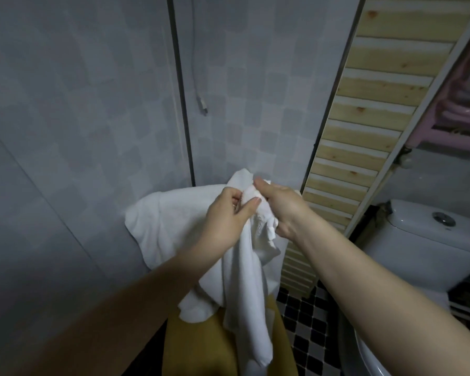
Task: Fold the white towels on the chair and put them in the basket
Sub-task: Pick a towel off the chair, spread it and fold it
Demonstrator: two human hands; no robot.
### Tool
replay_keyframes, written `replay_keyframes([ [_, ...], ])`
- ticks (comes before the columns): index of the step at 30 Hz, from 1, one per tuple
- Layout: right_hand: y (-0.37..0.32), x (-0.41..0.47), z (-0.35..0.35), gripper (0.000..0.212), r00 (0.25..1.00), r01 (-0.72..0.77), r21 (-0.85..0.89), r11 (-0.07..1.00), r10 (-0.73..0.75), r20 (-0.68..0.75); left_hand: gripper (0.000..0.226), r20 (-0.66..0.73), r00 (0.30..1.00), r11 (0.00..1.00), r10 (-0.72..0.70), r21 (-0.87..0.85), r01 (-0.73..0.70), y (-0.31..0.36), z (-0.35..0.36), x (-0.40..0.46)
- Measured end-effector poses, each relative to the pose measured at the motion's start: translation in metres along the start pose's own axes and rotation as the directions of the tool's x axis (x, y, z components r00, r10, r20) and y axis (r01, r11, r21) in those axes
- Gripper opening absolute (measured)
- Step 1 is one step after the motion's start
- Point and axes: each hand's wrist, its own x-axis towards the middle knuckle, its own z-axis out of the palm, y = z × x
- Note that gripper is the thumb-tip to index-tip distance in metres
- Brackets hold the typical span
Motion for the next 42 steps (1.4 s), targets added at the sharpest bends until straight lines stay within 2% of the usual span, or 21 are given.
replay_keyframes([
  [2,-0.003,0.001,0.005,0.023,1.000,-0.002,-0.047,0.999,0.002,-0.013,0.025,-0.001,0.998,0.997,-0.069,-0.039,0.069,-0.006,-0.003,-0.003],
  [5,-0.012,-0.001,0.010,0.025,0.997,-0.066,-0.057,0.996,0.068,0.033,0.026,0.040,0.996,0.990,-0.079,0.124,0.073,-0.020,-0.007,-0.003],
  [7,-0.014,-0.002,0.013,0.024,0.997,-0.063,-0.150,0.987,0.068,0.029,0.028,0.109,0.988,0.987,-0.108,0.131,0.093,-0.026,-0.011,-0.002],
  [9,-0.012,0.003,0.011,0.022,1.000,0.022,-0.347,0.938,-0.019,0.012,0.029,0.188,0.962,0.963,-0.198,-0.144,0.226,-0.024,-0.018,0.003],
  [12,-0.008,0.005,0.006,0.036,0.990,0.121,-0.585,0.802,-0.139,0.015,0.027,0.240,0.935,0.806,-0.262,-0.479,0.348,-0.019,-0.032,0.012],
  [15,0.002,0.000,0.005,0.053,0.991,0.134,-0.637,0.759,-0.088,0.104,0.026,0.322,0.923,0.658,-0.211,-0.652,0.378,-0.010,-0.041,0.018],
  [17,0.009,-0.006,0.009,0.048,0.979,0.195,-0.677,0.709,-0.103,0.174,0.028,0.323,0.913,0.609,-0.250,-0.680,0.407,-0.004,-0.044,0.023],
  [19,0.014,-0.006,0.013,0.037,0.956,0.287,-0.779,0.557,-0.215,0.198,0.028,0.292,0.903,0.600,-0.316,-0.675,0.429,0.000,-0.046,0.026],
  [22,0.019,-0.005,0.019,0.018,0.919,0.313,-0.926,0.211,-0.313,0.239,0.021,0.183,0.932,0.663,-0.313,-0.661,0.352,-0.004,-0.045,0.029],
  [23,0.021,-0.006,0.021,0.019,0.921,0.284,-0.949,0.138,-0.315,0.230,0.020,0.154,0.945,0.683,-0.289,-0.659,0.316,-0.004,-0.045,0.028],
  [25,0.024,-0.003,0.021,0.031,0.921,0.223,-0.971,0.086,-0.345,0.181,0.019,0.137,0.959,0.698,-0.247,-0.661,0.274,-0.003,-0.044,0.027],
  [27,0.027,-0.001,0.018,0.037,0.911,0.206,-0.972,0.115,-0.384,0.148,0.019,0.119,0.966,0.707,-0.231,-0.661,0.251,-0.007,-0.047,0.031],
  [29,0.027,-0.002,0.017,0.038,0.918,0.196,-0.947,0.253,-0.388,0.086,0.035,0.120,0.973,0.743,-0.199,-0.628,0.229,-0.011,-0.049,0.034],
  [31,0.028,-0.005,0.018,0.030,0.953,0.118,-0.783,0.611,-0.292,-0.084,0.057,0.132,0.979,0.841,-0.158,-0.502,0.204,-0.017,-0.048,0.031],
  [32,0.031,-0.005,0.020,0.027,0.965,0.036,-0.602,0.797,-0.183,-0.185,0.058,0.111,0.987,0.910,-0.117,-0.385,0.152,-0.019,-0.047,0.024],
  [33,0.033,-0.003,0.022,0.024,0.964,-0.039,-0.388,0.921,-0.068,-0.259,0.050,0.084,0.995,0.963,-0.052,-0.259,0.073,-0.022,-0.046,0.016],
  [34,0.036,0.000,0.023,0.020,0.955,-0.089,-0.185,0.979,0.031,-0.296,0.036,0.075,0.997,0.987,0.028,-0.158,-0.016,-0.026,-0.045,0.007],
  [36,0.043,0.006,0.024,0.022,0.946,-0.128,0.075,0.989,0.145,-0.289,0.014,0.176,0.978,0.993,0.111,-0.068,-0.100,-0.035,-0.044,-0.010],
  [38,0.050,0.006,0.029,0.025,0.955,-0.114,0.161,0.980,0.153,-0.256,0.020,0.299,0.952,0.998,0.065,-0.043,-0.054,-0.048,-0.044,-0.020],
  [40,0.053,0.002,0.032,0.022,0.956,-0.094,0.192,0.977,0.143,-0.258,0.030,0.338,0.941,0.999,-0.030,-0.013,0.036,-0.060,-0.046,-0.022],
  [42,0.053,-0.001,0.032,0.022,0.953,-0.106,0.301,0.948,0.184,-0.242,0.027,0.384,0.919,0.996,-0.090,0.033,0.084,-0.074,-0.051,-0.021],
])
